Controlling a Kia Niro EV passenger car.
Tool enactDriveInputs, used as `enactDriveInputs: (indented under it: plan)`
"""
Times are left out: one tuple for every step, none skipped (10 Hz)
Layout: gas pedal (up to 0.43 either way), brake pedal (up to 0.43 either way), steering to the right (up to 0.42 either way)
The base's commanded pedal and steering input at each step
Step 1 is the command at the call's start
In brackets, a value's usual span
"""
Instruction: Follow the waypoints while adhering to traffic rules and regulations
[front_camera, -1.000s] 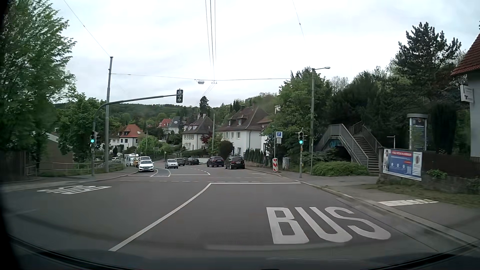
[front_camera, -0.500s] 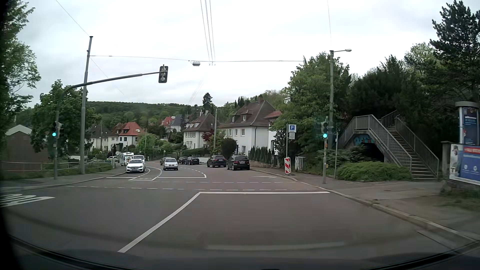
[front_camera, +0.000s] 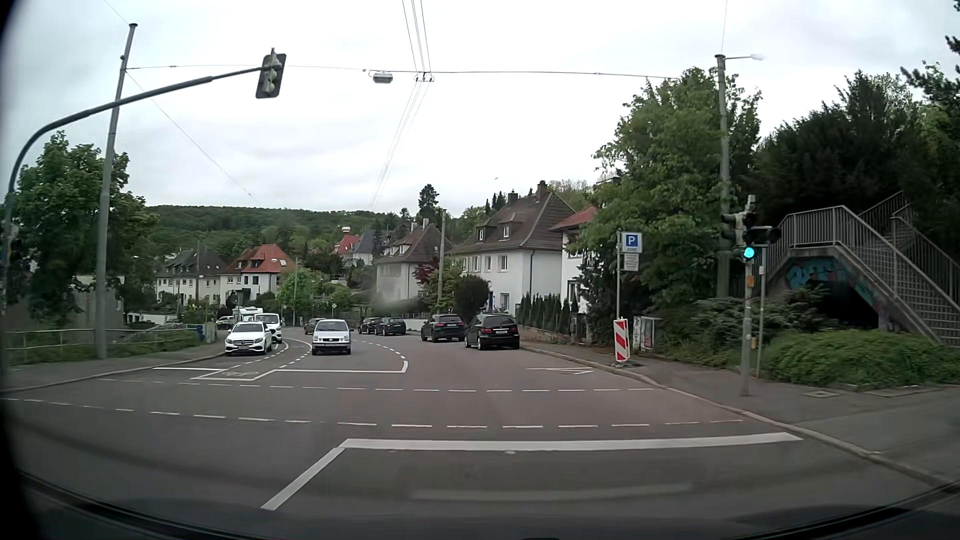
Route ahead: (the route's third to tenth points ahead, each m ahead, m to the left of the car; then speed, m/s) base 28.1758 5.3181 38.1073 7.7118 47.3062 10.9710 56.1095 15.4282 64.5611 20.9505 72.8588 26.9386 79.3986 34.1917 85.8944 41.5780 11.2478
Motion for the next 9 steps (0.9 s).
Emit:
enactDriveInputs:
  plan:
    - [0.000, 0.000, -0.035]
    - [0.000, 0.000, -0.037]
    - [0.000, 0.000, -0.037]
    - [0.000, 0.000, -0.038]
    - [0.000, 0.000, -0.040]
    - [0.000, 0.000, -0.042]
    - [0.020, 0.000, -0.043]
    - [0.020, 0.000, -0.045]
    - [0.020, 0.000, -0.045]
